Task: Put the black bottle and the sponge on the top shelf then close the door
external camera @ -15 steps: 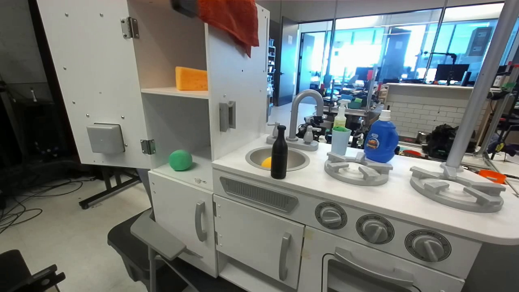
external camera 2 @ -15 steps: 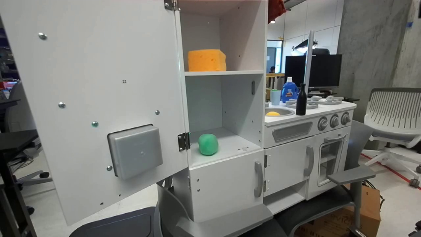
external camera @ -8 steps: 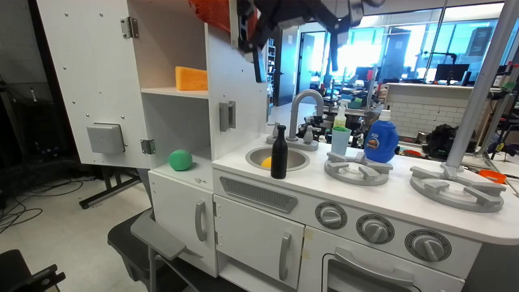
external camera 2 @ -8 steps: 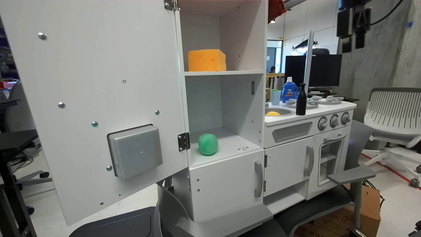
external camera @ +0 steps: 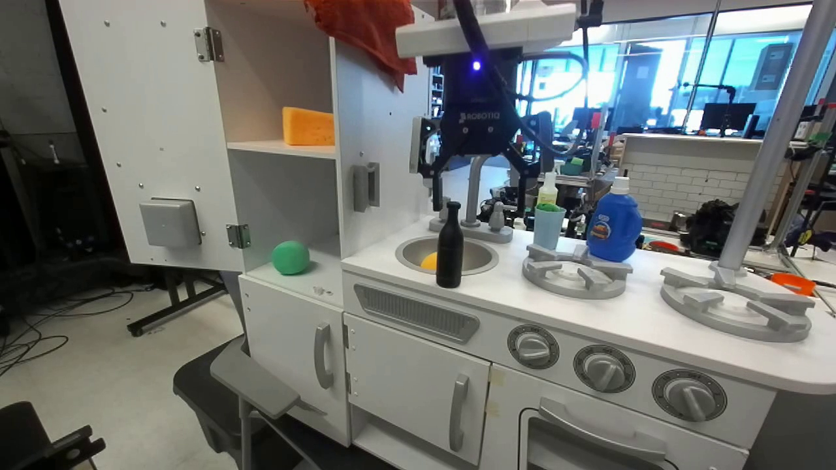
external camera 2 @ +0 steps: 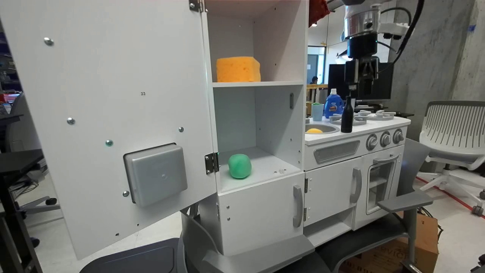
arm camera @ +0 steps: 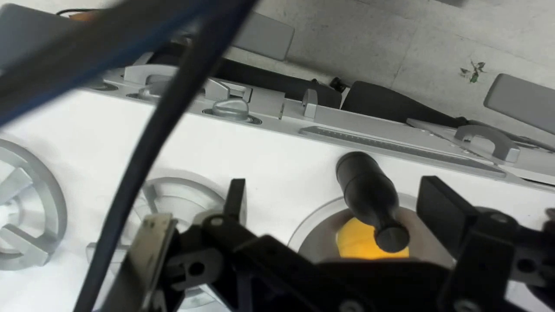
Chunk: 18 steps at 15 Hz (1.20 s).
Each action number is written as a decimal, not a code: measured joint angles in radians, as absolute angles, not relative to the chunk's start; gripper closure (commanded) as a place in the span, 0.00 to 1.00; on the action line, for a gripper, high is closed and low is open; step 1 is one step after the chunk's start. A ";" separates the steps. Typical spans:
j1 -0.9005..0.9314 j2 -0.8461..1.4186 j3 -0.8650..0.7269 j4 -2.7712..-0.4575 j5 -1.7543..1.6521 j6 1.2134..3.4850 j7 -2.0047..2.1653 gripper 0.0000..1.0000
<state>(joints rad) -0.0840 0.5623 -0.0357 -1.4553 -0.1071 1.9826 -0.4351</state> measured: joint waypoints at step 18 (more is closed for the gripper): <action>-0.091 0.686 0.031 -1.314 -0.107 1.860 -0.480 0.00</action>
<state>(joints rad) -0.0911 0.6863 0.0305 -1.3140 -0.1068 1.8603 -0.4799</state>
